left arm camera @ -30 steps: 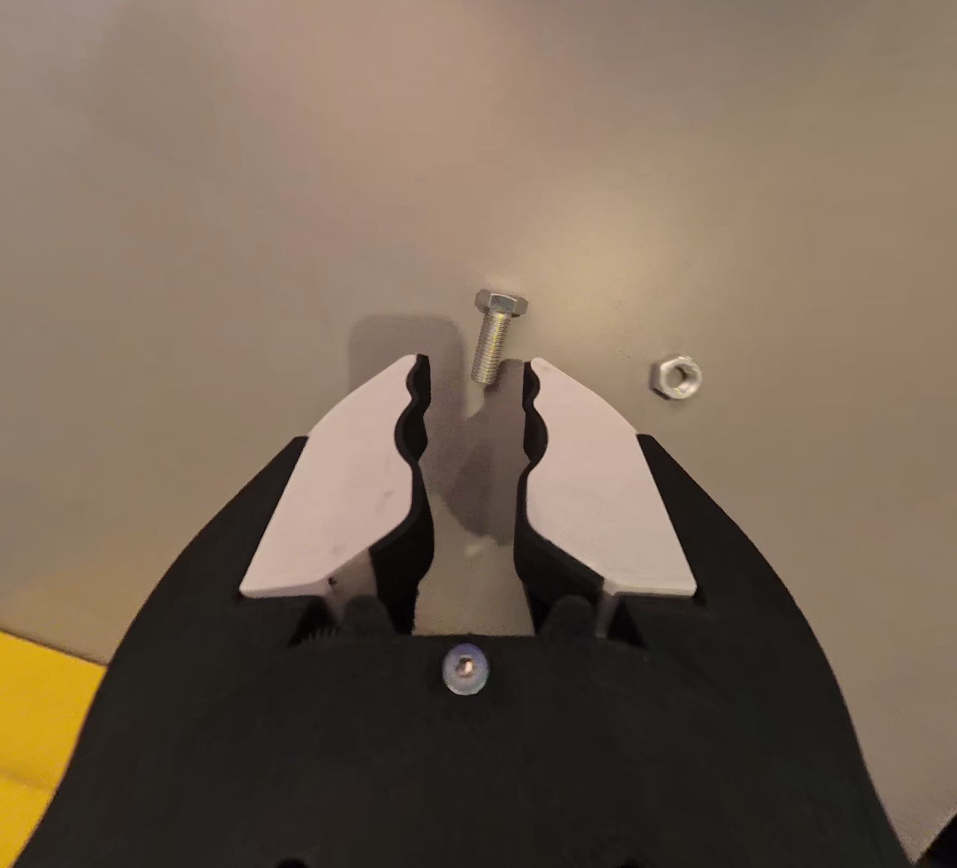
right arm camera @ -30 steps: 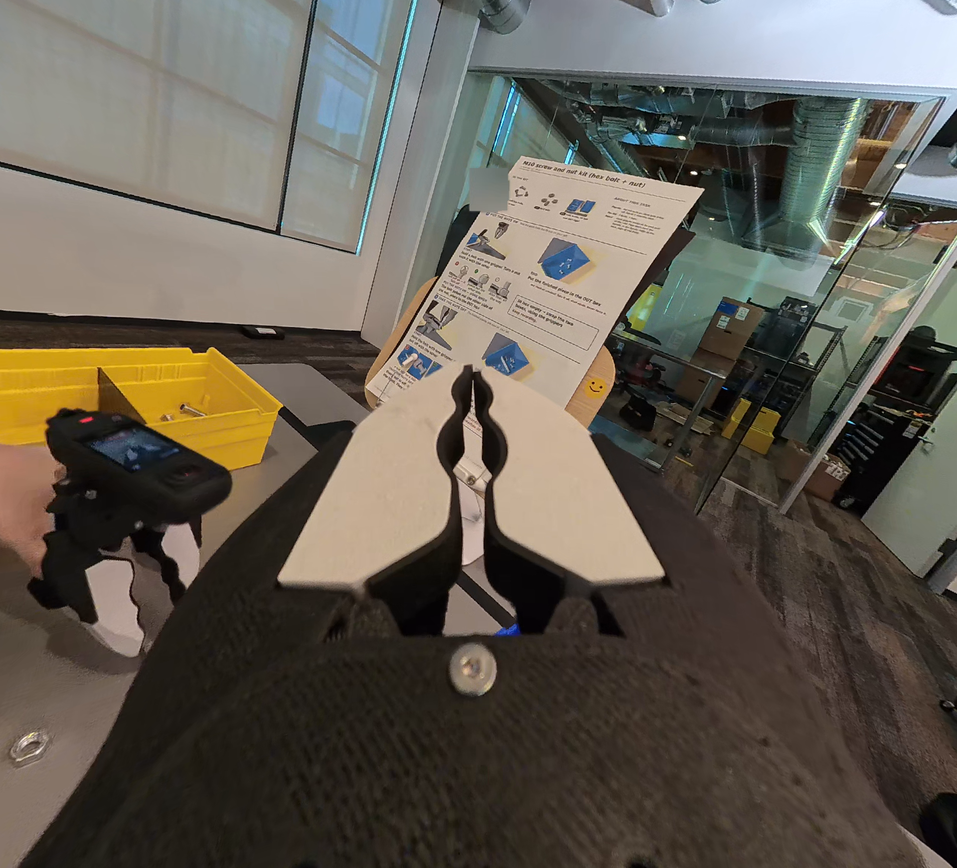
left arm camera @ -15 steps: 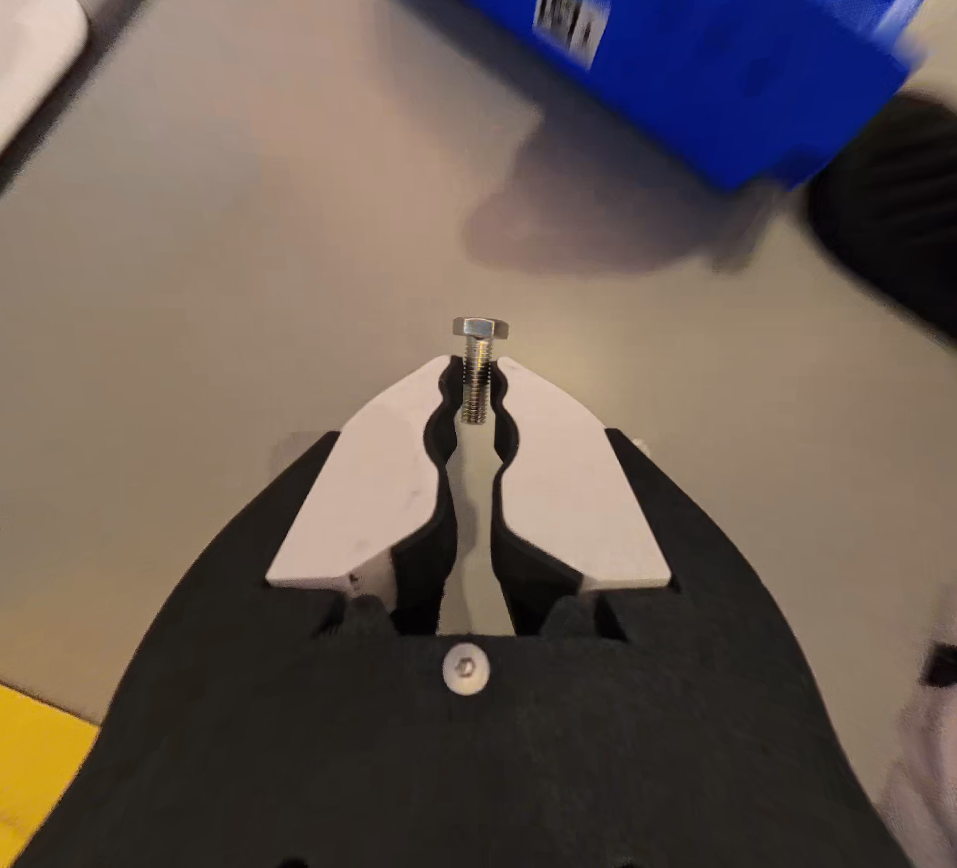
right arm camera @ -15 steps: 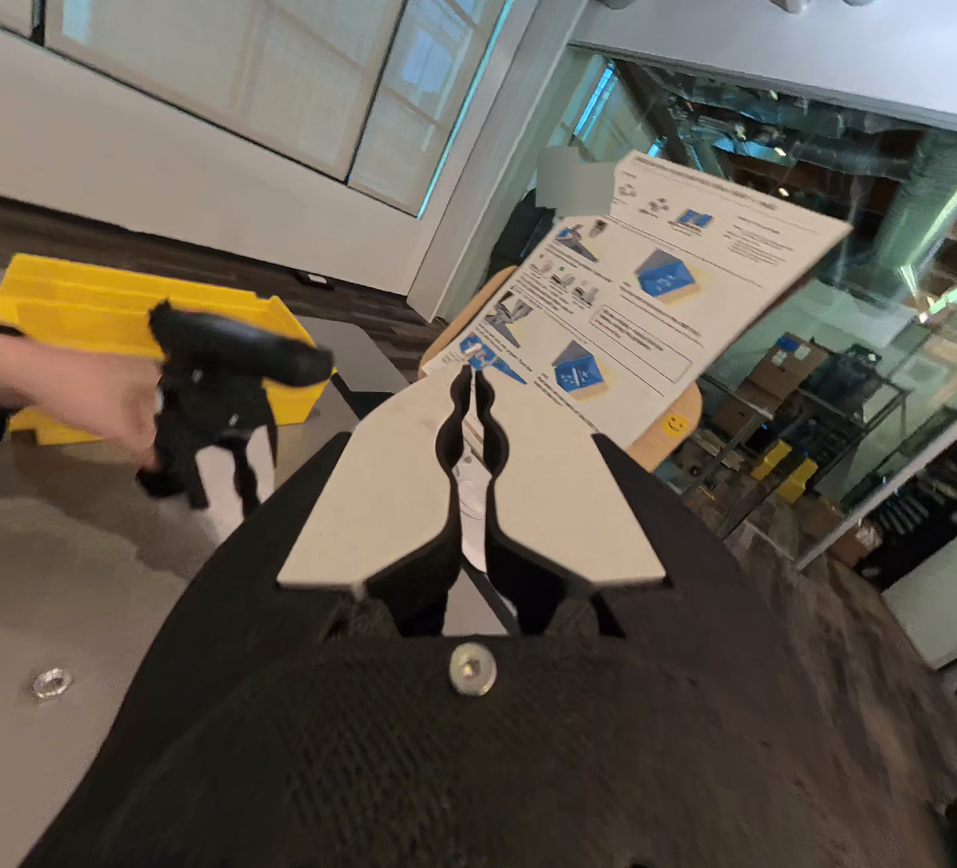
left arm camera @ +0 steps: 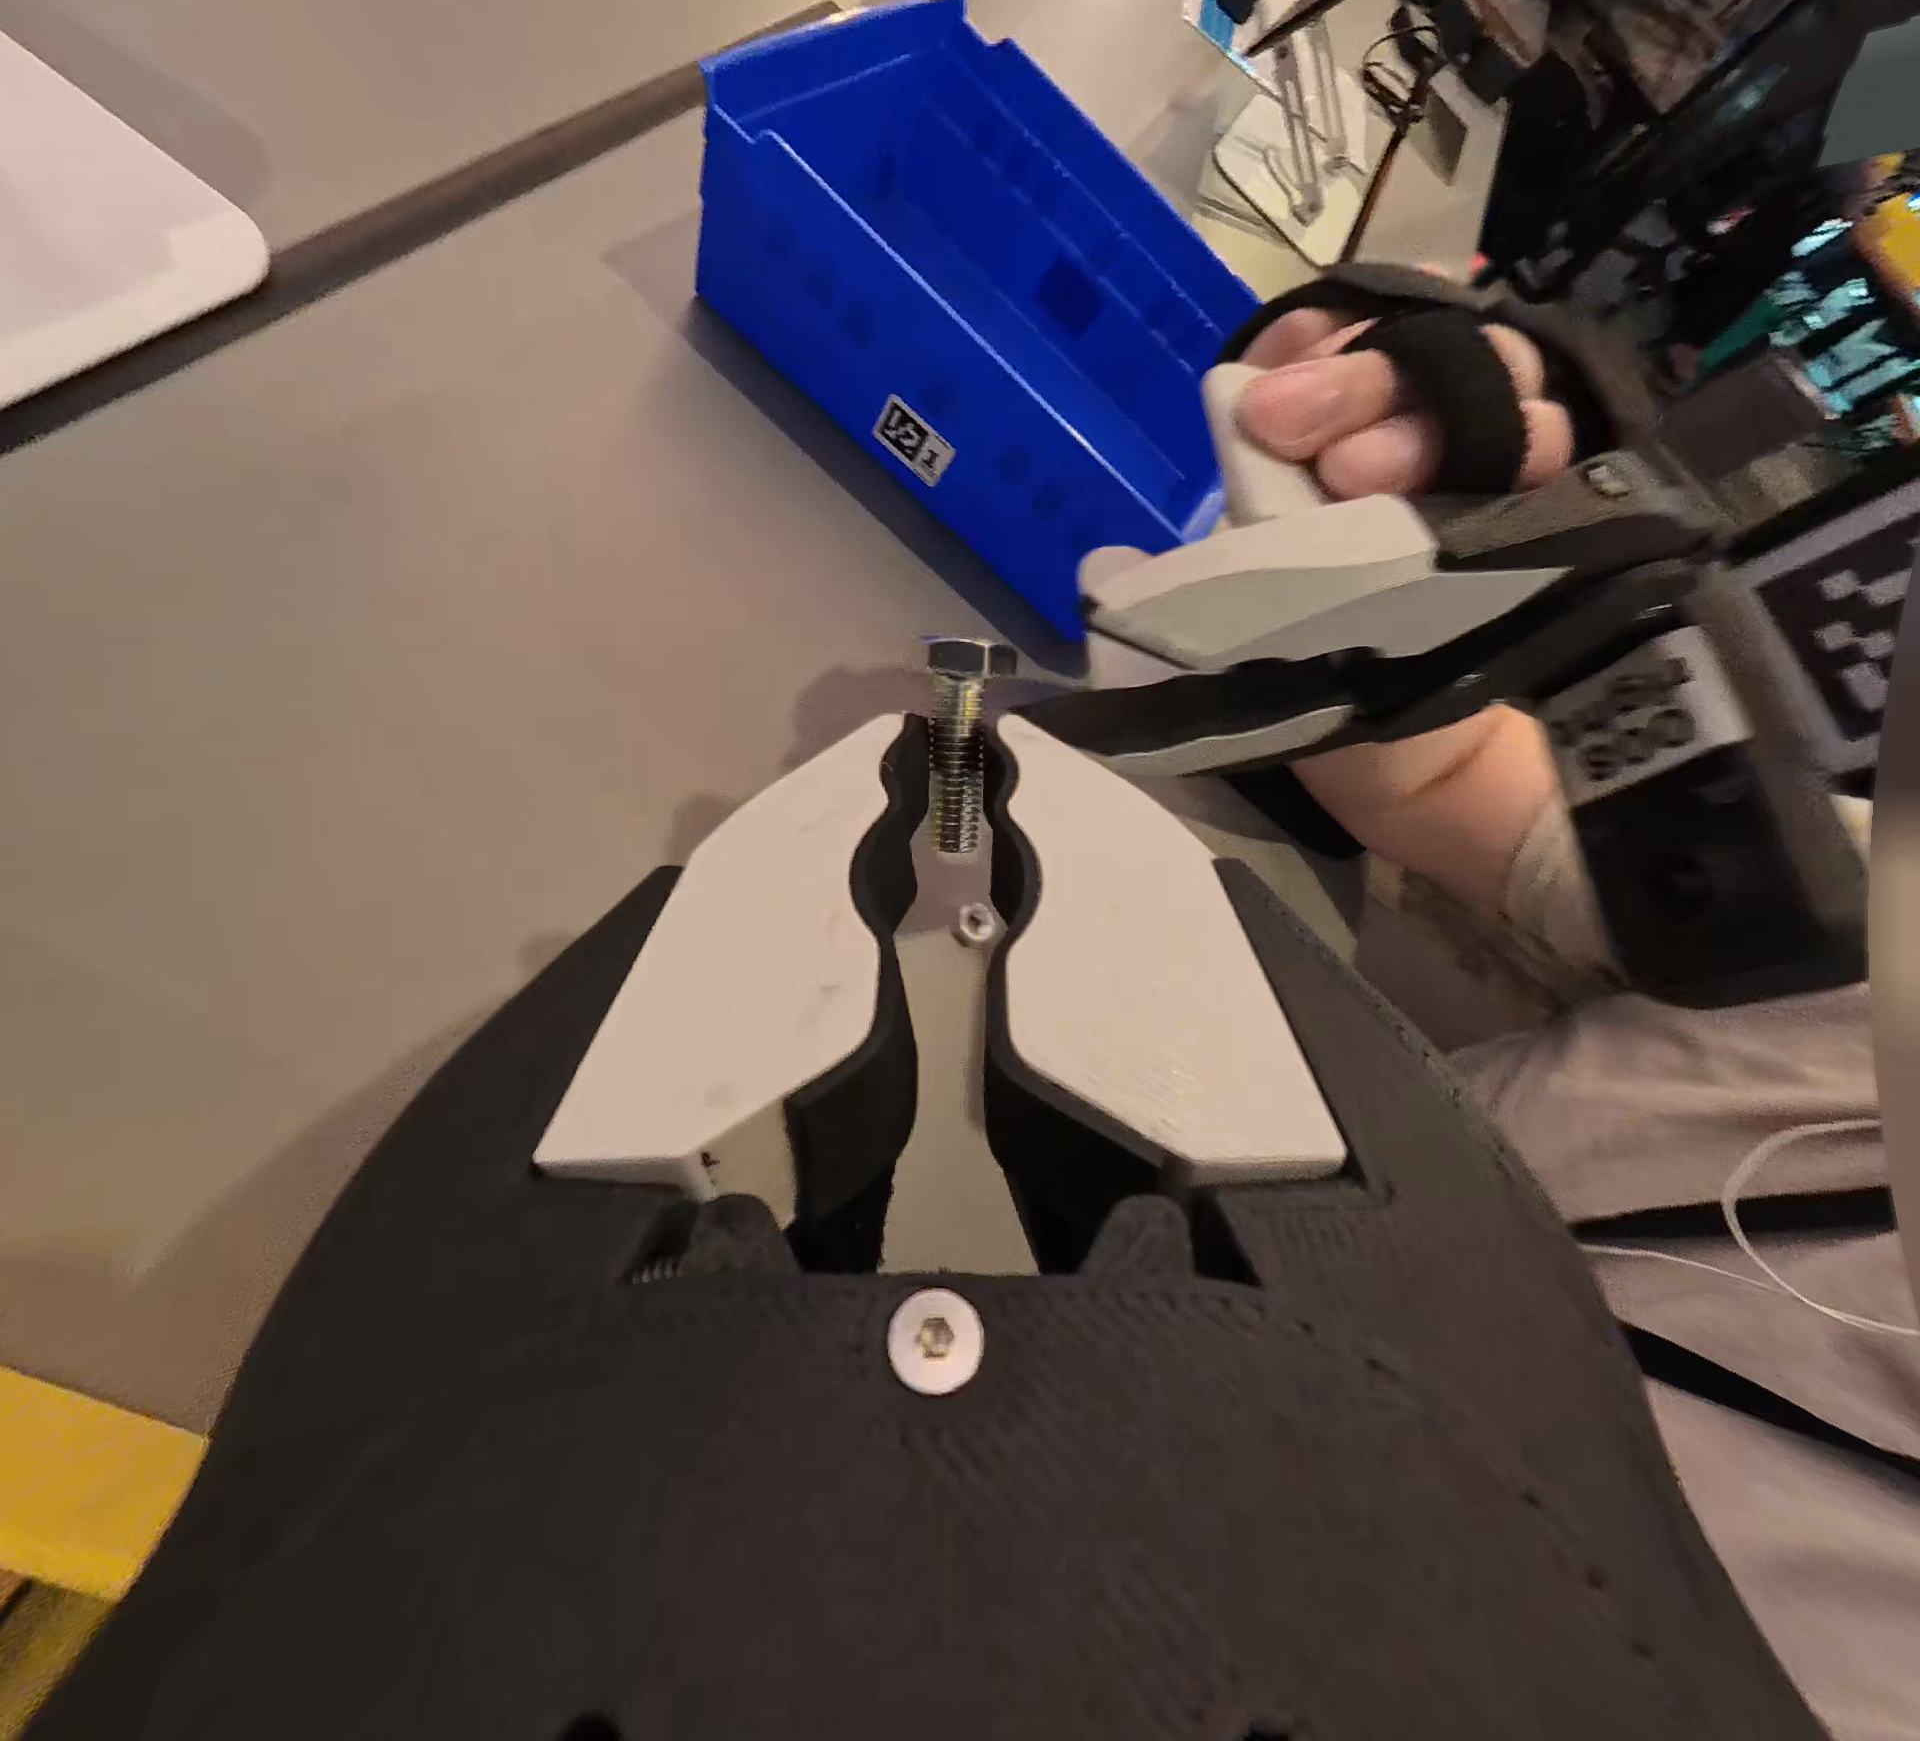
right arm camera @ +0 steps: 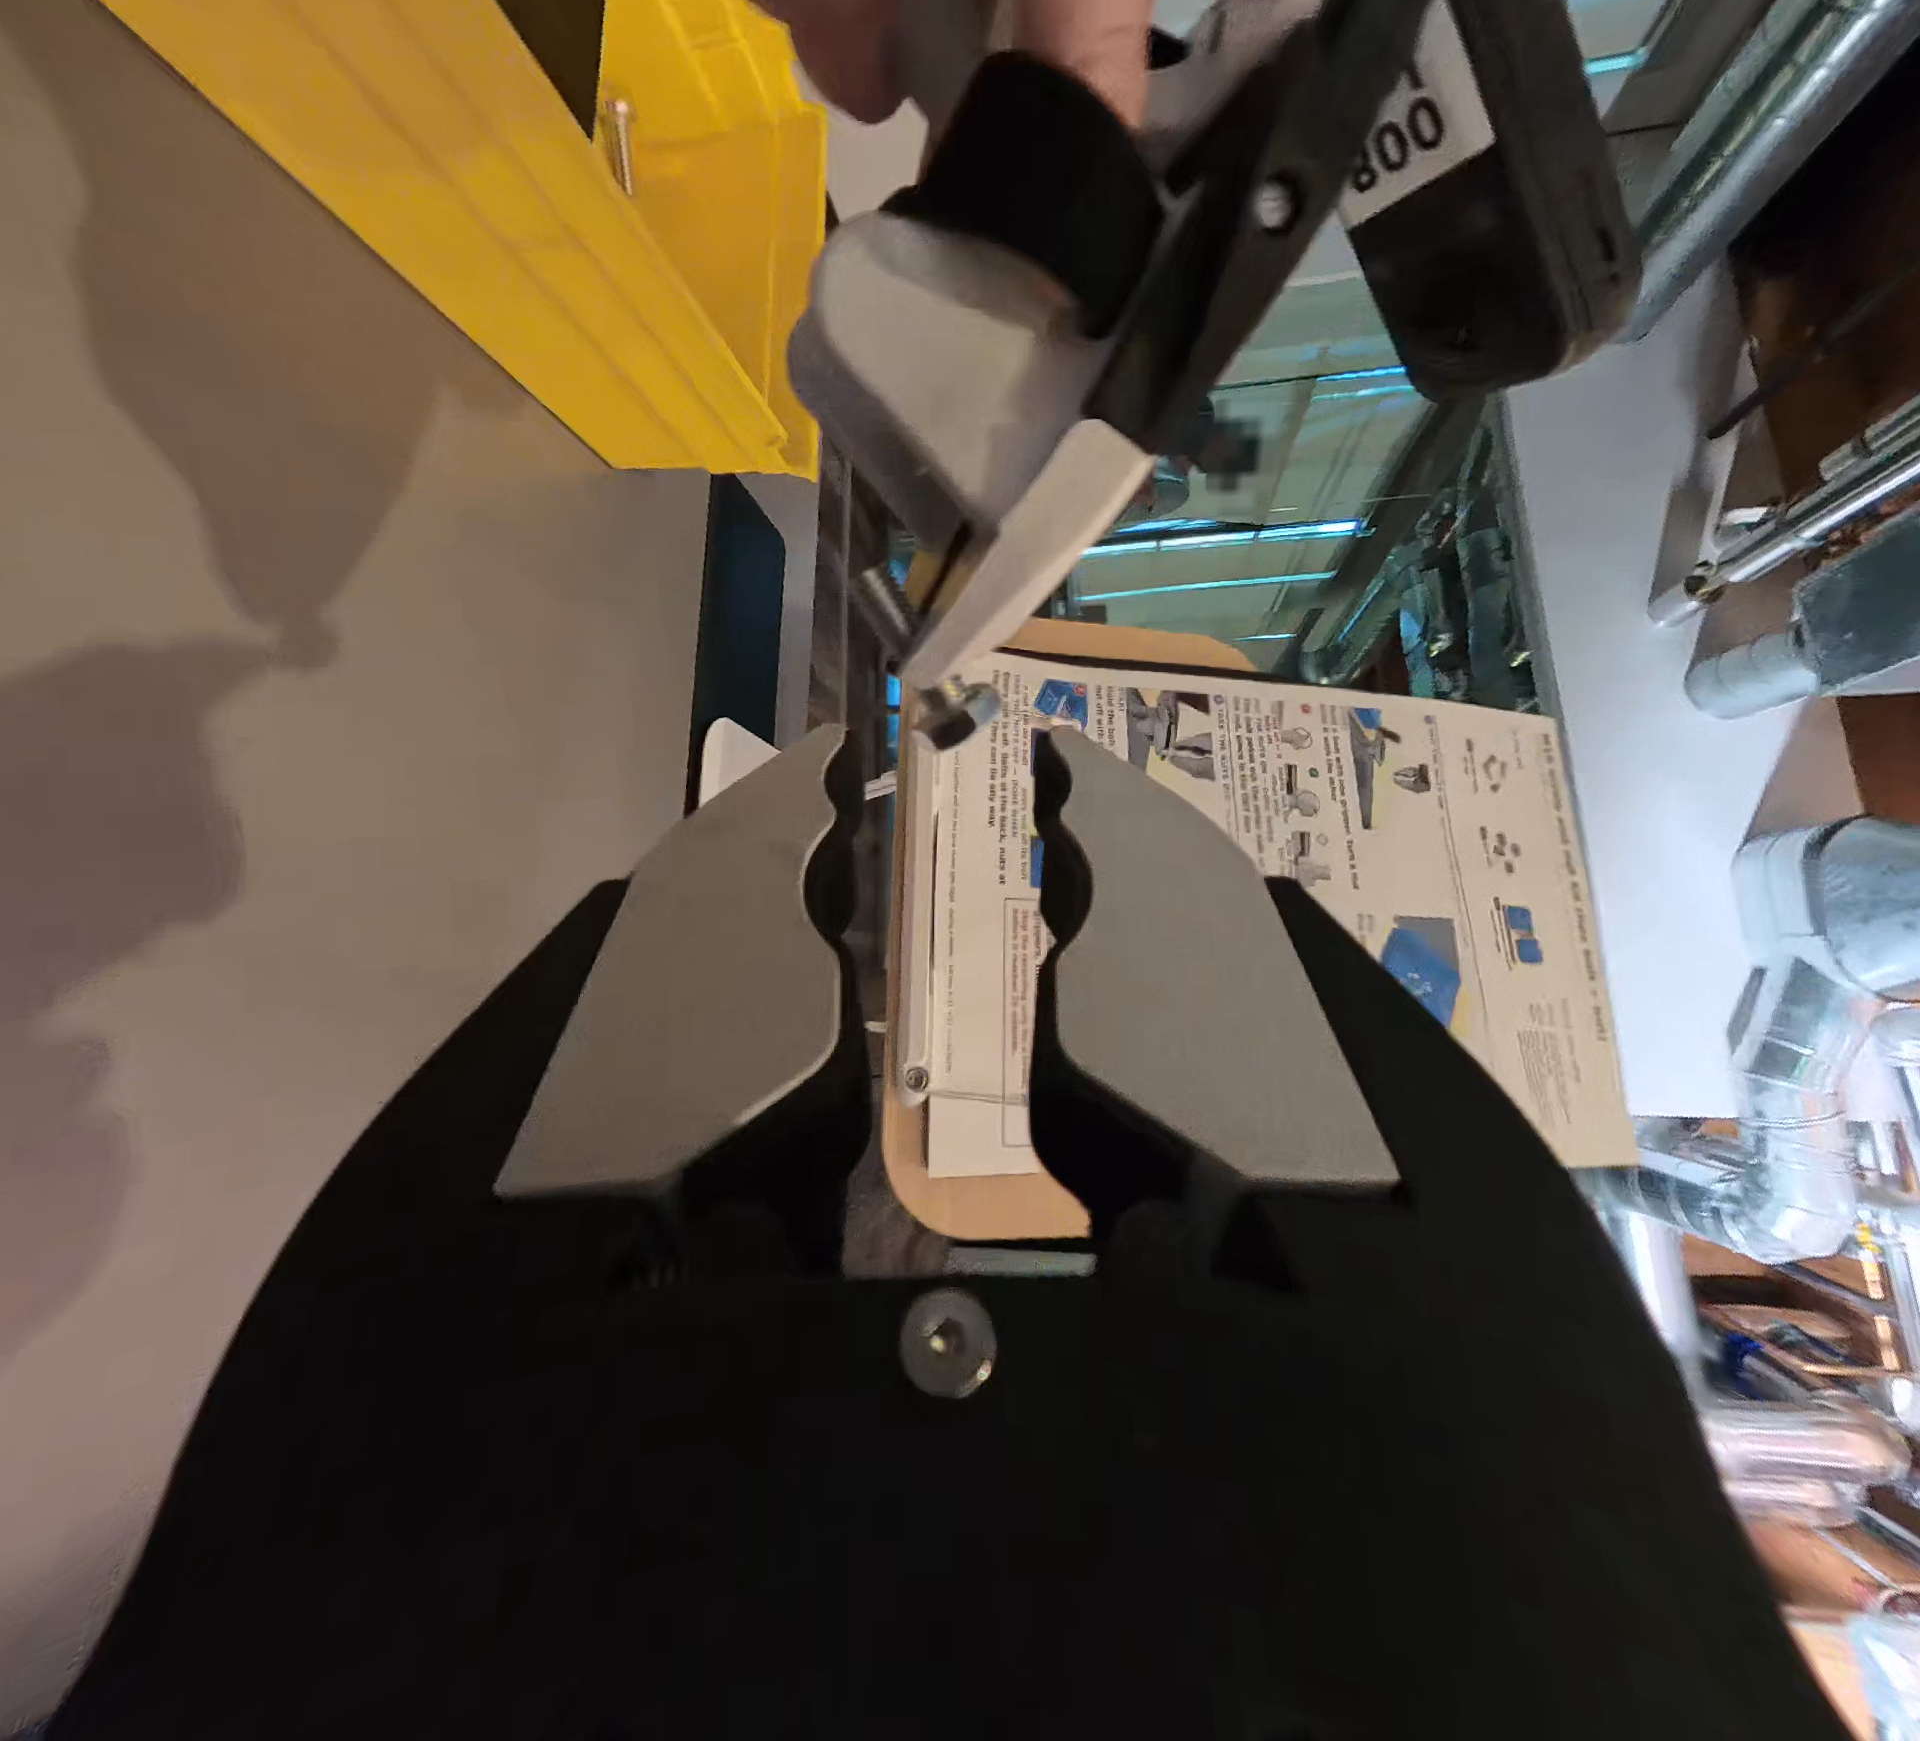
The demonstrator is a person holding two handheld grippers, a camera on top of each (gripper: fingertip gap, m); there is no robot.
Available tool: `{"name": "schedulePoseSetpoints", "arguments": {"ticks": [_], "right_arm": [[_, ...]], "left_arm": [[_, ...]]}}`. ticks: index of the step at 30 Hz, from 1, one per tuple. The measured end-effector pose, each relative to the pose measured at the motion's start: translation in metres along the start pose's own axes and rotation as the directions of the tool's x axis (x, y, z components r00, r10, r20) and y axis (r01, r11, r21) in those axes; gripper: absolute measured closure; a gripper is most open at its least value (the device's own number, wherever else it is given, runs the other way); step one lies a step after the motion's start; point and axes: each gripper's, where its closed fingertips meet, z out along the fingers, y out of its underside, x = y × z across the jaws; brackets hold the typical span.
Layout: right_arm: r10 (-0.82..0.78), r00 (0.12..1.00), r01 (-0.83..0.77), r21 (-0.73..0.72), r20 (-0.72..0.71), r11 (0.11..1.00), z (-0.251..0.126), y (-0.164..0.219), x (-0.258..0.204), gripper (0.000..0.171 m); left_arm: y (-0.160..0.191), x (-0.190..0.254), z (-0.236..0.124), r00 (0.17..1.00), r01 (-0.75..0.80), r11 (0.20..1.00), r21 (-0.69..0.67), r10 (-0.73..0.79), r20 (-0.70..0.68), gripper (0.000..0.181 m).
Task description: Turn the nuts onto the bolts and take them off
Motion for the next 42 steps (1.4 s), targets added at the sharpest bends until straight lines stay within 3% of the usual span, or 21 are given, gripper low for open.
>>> {"name": "schedulePoseSetpoints", "arguments": {"ticks": [8,12,18,23,25,27,29,33,38,42], "right_arm": [[-0.116,0.993,0.115,-0.06,-0.016,0.992,0.016,0.002,-0.016,0.136],[-0.148,0.988,0.144,-0.091,-0.038,0.985,0.021,0.005,-0.018,0.148],[-0.11,0.994,0.108,-0.089,-0.023,0.99,0.022,0.005,-0.021,0.15],[-0.034,0.997,0.028,-0.087,-0.072,0.996,0.019,0.008,-0.009,0.15],[0.057,0.993,-0.065,-0.079,-0.104,0.995,0.018,0.014,0.0,0.15],[0.199,0.969,-0.209,-0.06,-0.146,0.976,0.016,0.021,0.012,0.15],[0.389,0.906,-0.396,-0.012,-0.167,0.918,0.014,0.027,0.024,0.15],[0.744,0.668,-0.737,0.141,-0.002,0.661,0.011,0.011,0.032,0.15],[0.845,0.512,-0.855,0.187,0.154,0.484,0.009,-0.005,0.032,0.15],[0.864,0.465,-0.881,0.191,0.192,0.432,0.009,-0.007,0.032,0.15]], "left_arm": [[0.015,0.007,0.001,0.999,0.0,0.996,-0.084,-0.004,-0.045,0.172],[0.021,0.003,0.006,1.0,-0.003,0.993,-0.118,0.0,-0.024,0.171],[0.022,0.001,0.006,0.999,0.015,0.993,-0.119,-0.02,-0.038,0.172],[0.003,0.016,-0.009,0.994,-0.003,1.0,0.002,0.003,-0.106,0.152],[-0.011,0.019,-0.025,0.995,-0.036,0.995,0.091,0.044,-0.089,0.135],[-0.024,0.02,-0.043,0.991,-0.118,0.973,0.196,0.127,-0.036,0.129],[-0.035,0.024,-0.057,0.976,-0.213,0.934,0.286,0.216,0.023,0.127],[-0.05,0.036,-0.055,0.926,-0.378,0.831,0.408,0.346,0.152,0.126],[-0.044,0.048,-0.03,0.88,-0.472,0.802,0.365,0.449,0.153,0.132],[-0.04,0.043,-0.021,0.879,-0.474,0.809,0.349,0.456,0.137,0.149]]}}
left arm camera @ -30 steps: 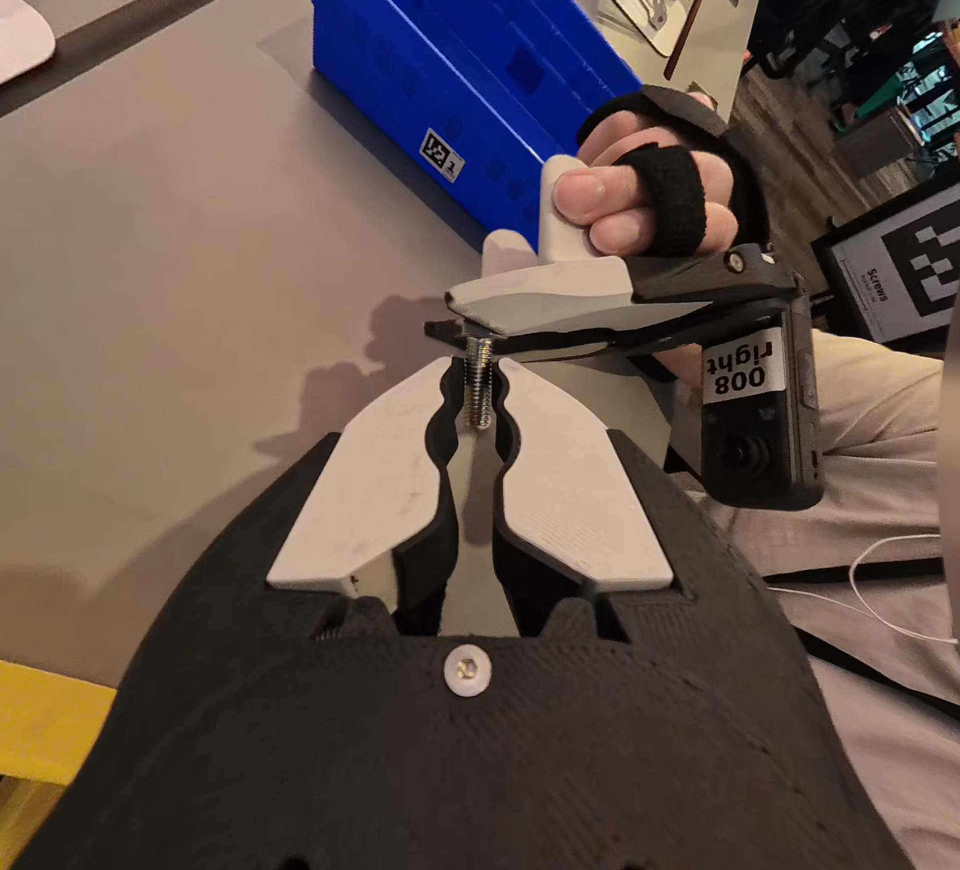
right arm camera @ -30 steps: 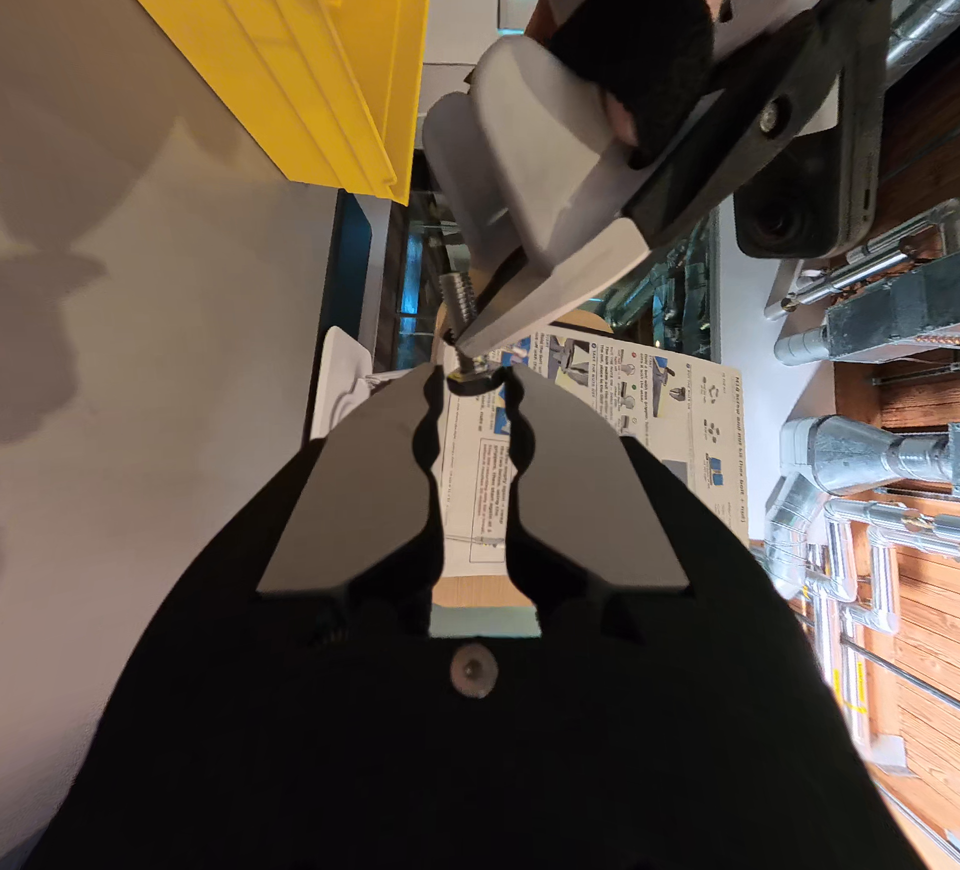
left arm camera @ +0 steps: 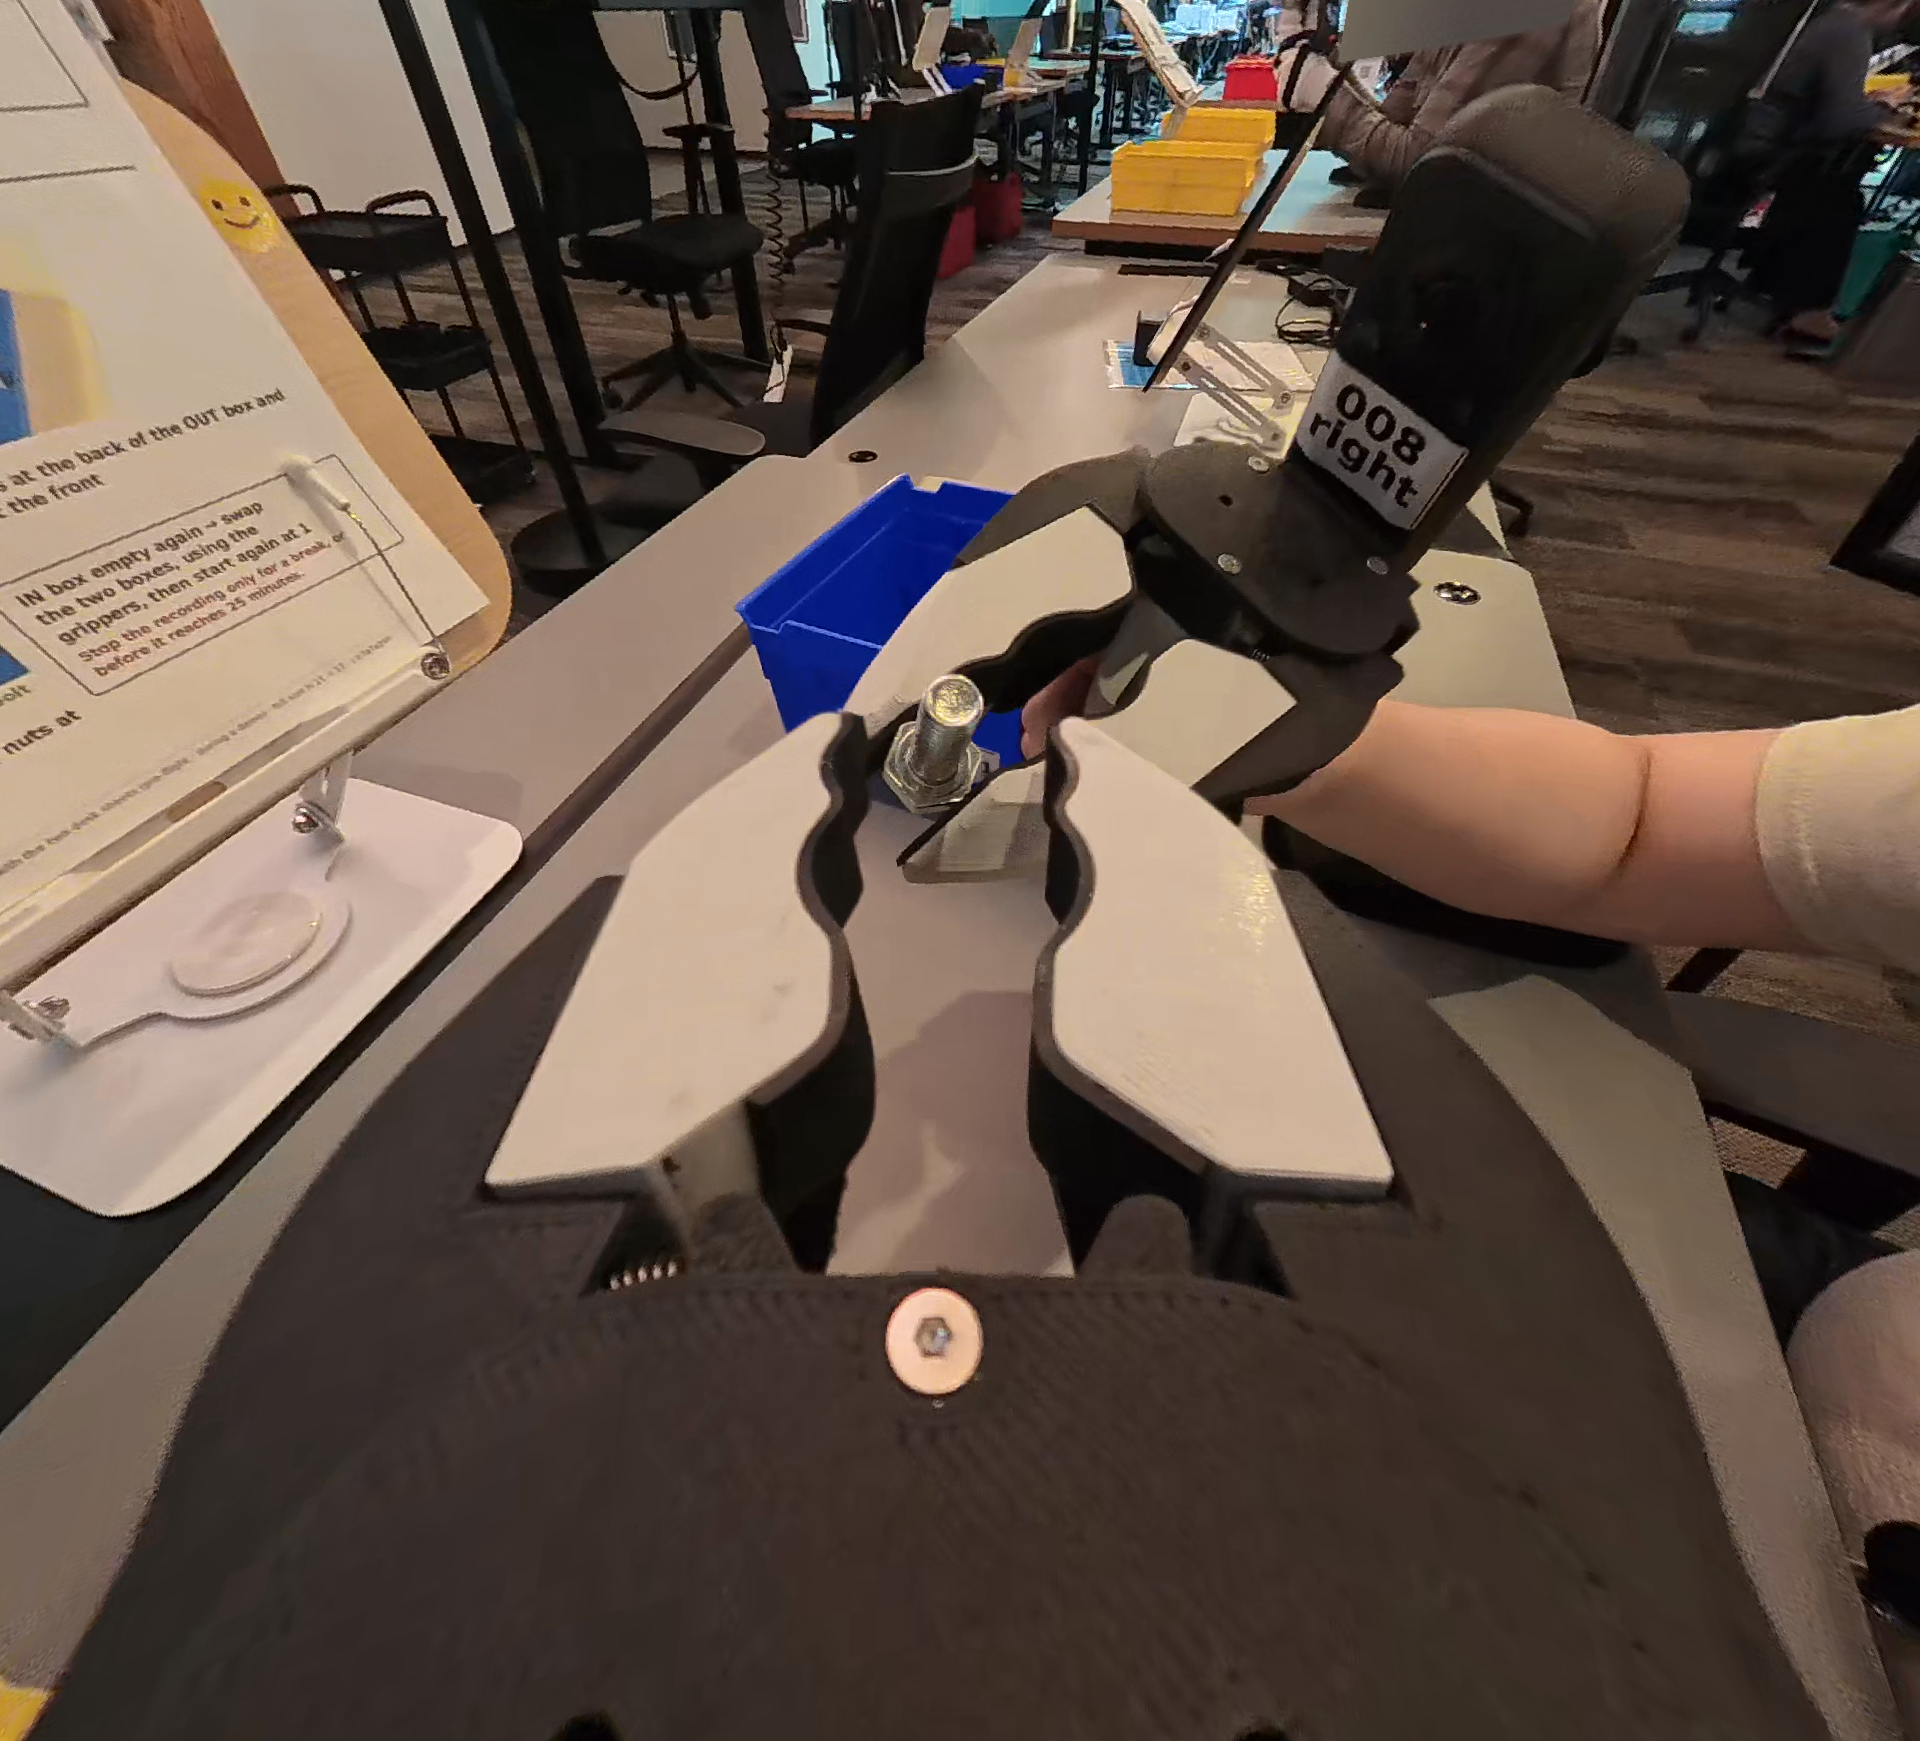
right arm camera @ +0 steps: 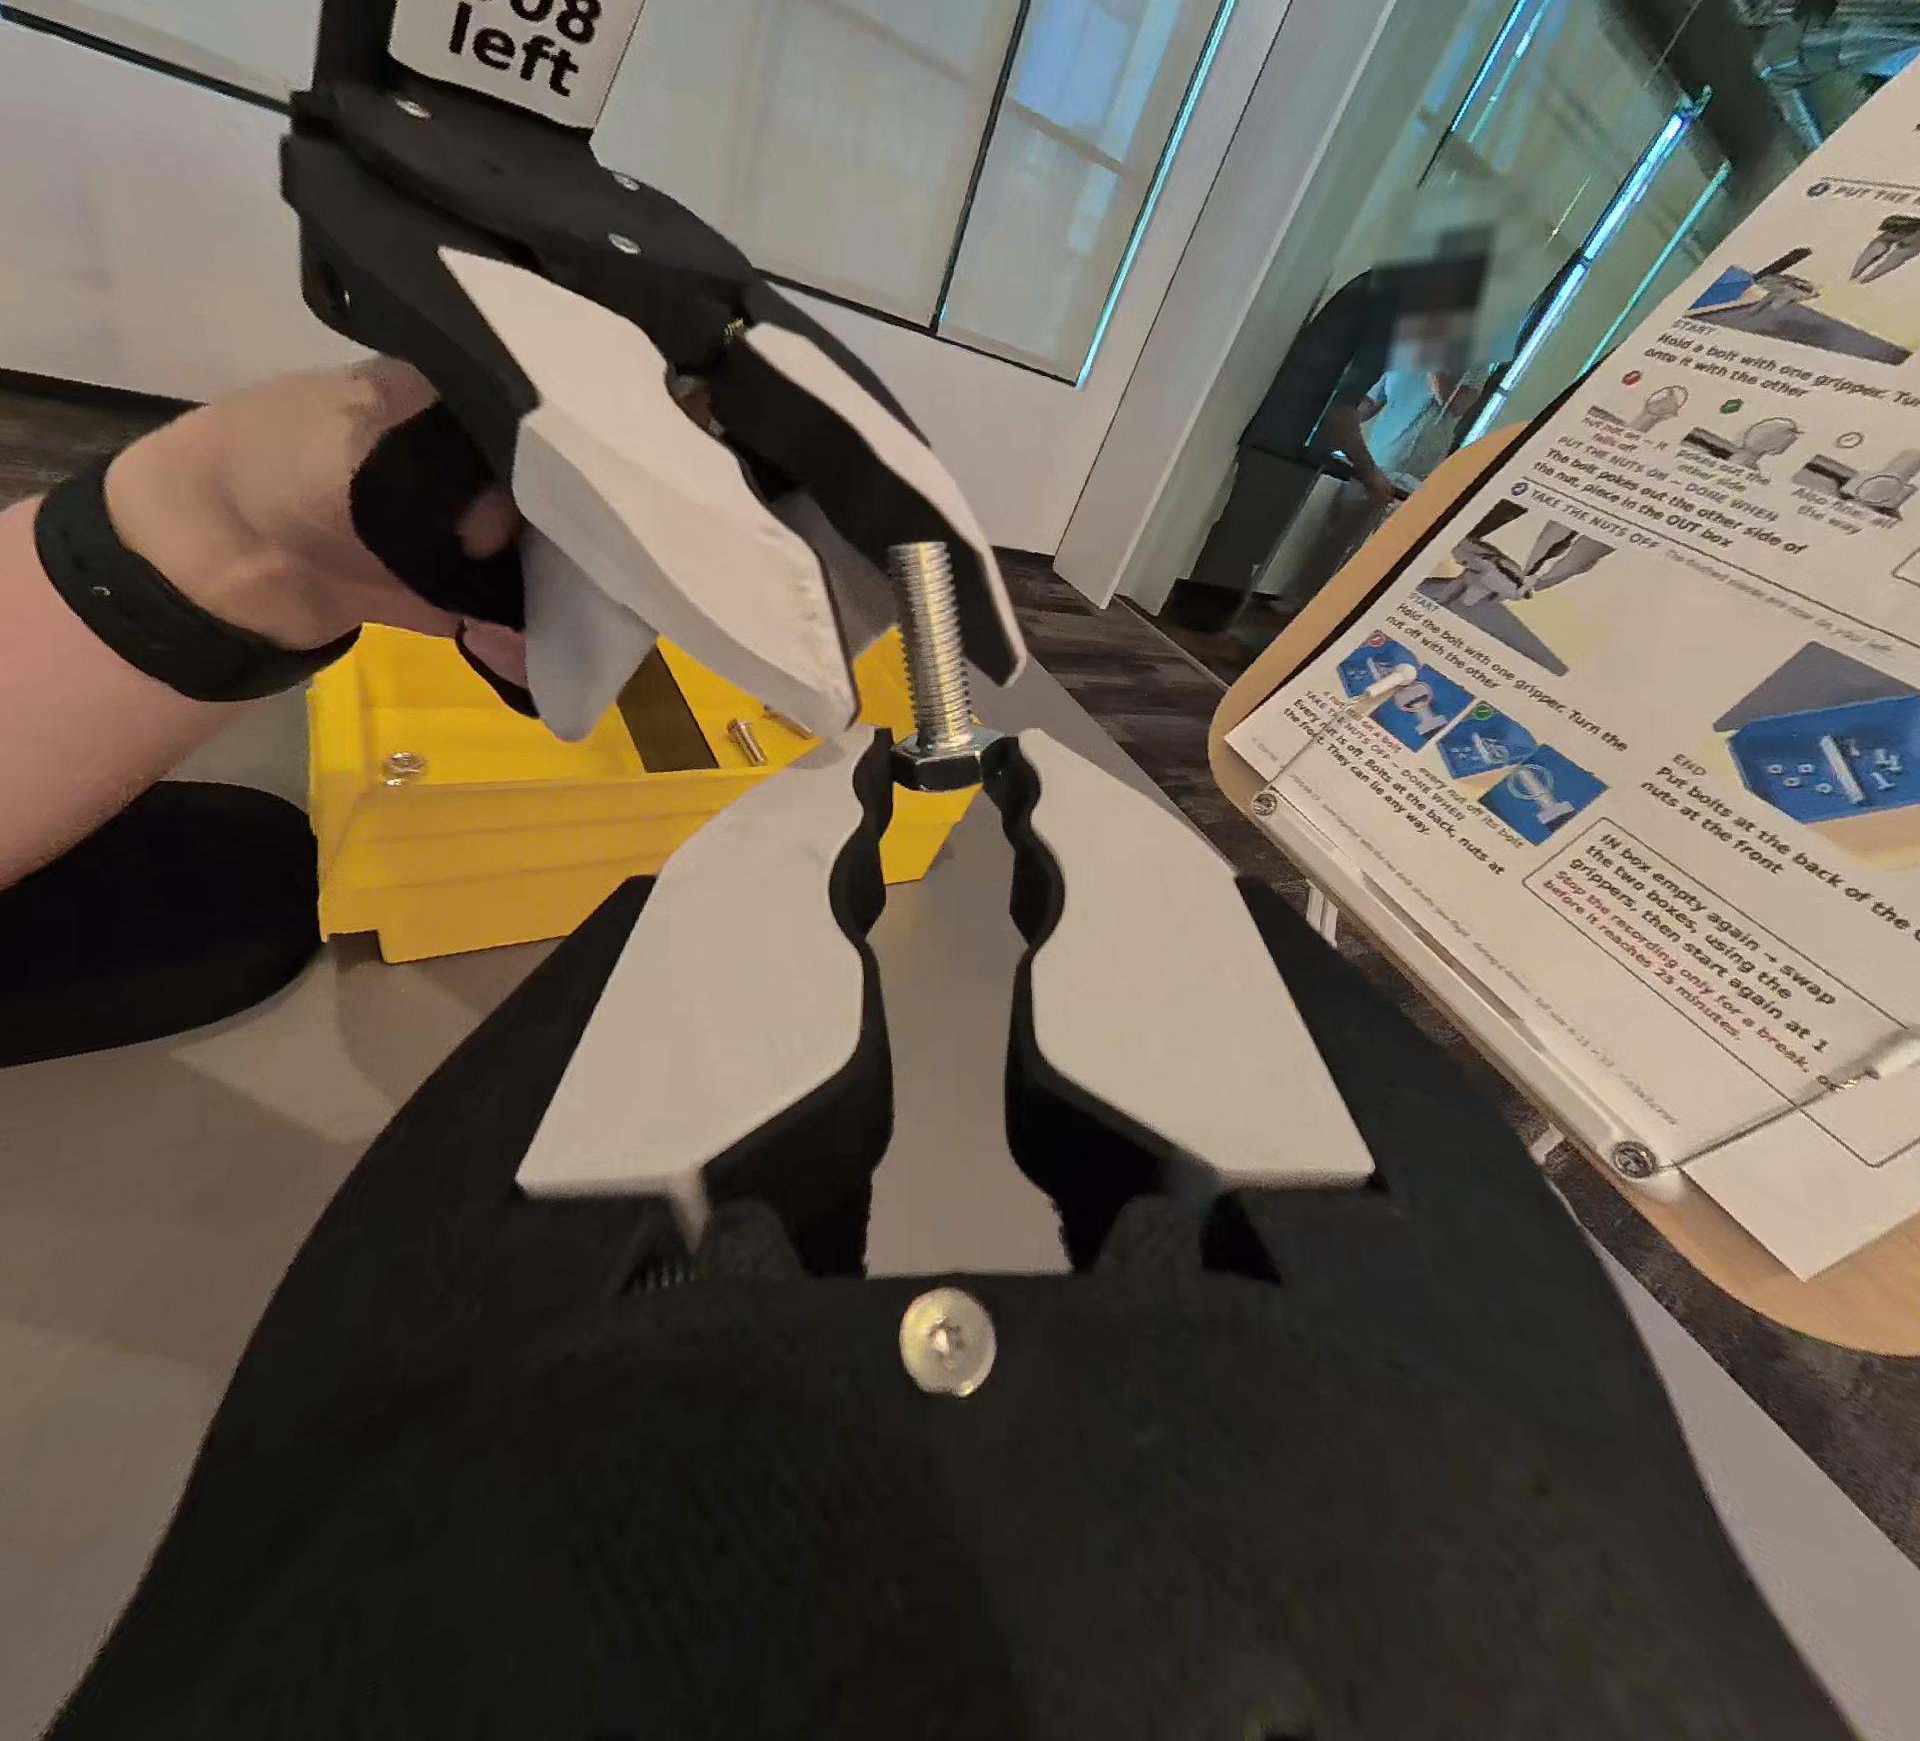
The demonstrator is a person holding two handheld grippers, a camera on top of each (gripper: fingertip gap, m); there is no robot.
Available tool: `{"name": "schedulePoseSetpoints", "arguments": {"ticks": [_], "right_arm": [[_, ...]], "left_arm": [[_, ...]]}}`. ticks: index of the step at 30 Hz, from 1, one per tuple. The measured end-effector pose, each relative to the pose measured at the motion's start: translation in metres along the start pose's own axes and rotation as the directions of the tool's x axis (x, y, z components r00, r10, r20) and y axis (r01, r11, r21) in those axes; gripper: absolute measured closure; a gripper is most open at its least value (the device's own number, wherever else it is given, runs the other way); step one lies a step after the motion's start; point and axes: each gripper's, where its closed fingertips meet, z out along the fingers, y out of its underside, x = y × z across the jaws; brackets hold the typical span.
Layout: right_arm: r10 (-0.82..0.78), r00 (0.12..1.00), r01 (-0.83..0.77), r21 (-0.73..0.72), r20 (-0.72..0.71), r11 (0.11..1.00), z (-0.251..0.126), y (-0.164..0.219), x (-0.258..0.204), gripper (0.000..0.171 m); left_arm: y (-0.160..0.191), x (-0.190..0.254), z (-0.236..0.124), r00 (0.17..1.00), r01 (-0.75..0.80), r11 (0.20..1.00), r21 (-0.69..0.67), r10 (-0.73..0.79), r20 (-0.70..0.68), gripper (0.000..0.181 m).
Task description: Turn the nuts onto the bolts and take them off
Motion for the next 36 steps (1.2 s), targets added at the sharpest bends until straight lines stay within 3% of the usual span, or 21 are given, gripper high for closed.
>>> {"name": "schedulePoseSetpoints", "arguments": {"ticks": [6,10,13,16,19,21,25,36], "right_arm": [[0.037,0.999,-0.037,0.011,0.016,0.999,0.001,0.002,0.0,0.15],[0.222,0.968,-0.233,0.079,0.12,0.969,-0.004,-0.008,-0.001,0.15],[0.41,0.867,-0.45,0.09,0.284,0.889,-0.01,-0.018,-0.004,0.15],[0.539,0.727,-0.618,0.065,0.425,0.783,-0.016,-0.028,-0.007,0.15],[0.621,0.559,-0.741,-0.005,0.55,0.671,-0.023,-0.037,-0.013,0.15],[0.657,0.444,-0.779,-0.1,0.609,0.619,-0.026,-0.039,-0.021,0.15],[0.711,0.352,-0.763,-0.254,0.609,0.595,-0.028,-0.031,-0.036,0.151],[0.748,0.245,-0.733,-0.387,0.616,0.559,-0.032,-0.026,-0.052,0.151]], "left_arm": [[0.005,-0.004,0.002,0.999,0.027,1.0,0.009,-0.027,-0.028,0.148],[0.001,-0.008,-0.006,0.998,0.045,0.998,0.044,-0.044,-0.036,0.139],[-0.004,-0.001,-0.01,0.994,0.042,0.995,0.089,-0.033,-0.1,0.132],[-0.006,0.001,-0.01,0.997,-0.057,0.992,0.11,0.063,-0.053,0.117],[-0.013,-0.001,-0.01,0.966,-0.248,0.963,0.102,0.237,0.108,0.098],[-0.017,-0.001,-0.013,0.894,-0.407,0.912,0.055,0.385,0.231,0.094],[-0.021,0.013,-0.011,0.735,-0.61,0.791,-0.059,0.591,0.331,0.094],[-0.007,0.025,0.001,0.678,-0.699,0.713,-0.049,0.683,0.273,0.132]]}}
